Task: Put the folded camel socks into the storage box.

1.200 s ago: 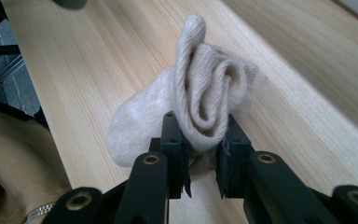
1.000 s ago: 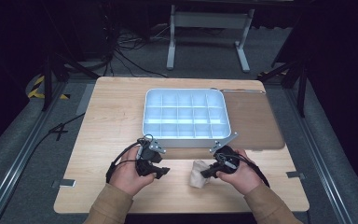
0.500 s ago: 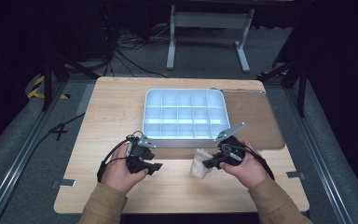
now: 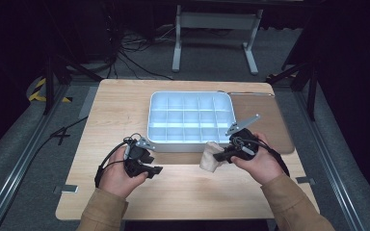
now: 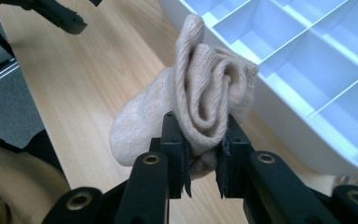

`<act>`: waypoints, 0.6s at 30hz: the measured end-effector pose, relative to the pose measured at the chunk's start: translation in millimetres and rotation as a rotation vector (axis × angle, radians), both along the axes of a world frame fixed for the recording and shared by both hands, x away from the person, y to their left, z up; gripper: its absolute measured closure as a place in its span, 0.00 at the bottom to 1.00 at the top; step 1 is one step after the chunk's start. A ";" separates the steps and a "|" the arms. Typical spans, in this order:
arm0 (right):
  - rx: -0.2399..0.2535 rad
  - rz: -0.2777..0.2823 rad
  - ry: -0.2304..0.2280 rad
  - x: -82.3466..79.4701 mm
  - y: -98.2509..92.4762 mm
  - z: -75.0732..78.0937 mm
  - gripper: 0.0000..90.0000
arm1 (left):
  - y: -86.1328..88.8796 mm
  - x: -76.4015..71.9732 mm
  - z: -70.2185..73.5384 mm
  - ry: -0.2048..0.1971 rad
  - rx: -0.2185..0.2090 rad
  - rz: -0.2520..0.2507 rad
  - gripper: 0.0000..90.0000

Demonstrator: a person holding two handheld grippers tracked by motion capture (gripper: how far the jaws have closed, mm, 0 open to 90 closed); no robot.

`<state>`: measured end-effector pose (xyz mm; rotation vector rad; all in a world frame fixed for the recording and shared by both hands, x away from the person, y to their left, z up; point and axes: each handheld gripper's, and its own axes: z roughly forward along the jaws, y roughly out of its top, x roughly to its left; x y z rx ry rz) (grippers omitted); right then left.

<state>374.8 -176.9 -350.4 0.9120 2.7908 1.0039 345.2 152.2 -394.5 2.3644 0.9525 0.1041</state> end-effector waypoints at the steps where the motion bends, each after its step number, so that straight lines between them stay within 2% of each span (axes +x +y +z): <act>1: -0.002 -0.002 -0.002 1.2 -0.1 2.0 0.84 | 0.7 0.2 0.9 0.000 0.003 -0.003 0.54; 13: -0.041 -0.028 -0.033 17.5 -4.4 19.3 0.84 | 6.5 0.1 3.9 -0.017 -0.011 0.019 0.54; 18: -0.032 -0.035 -0.025 24.1 -7.3 23.3 0.84 | 7.3 0.3 4.8 -0.013 -0.015 0.020 0.53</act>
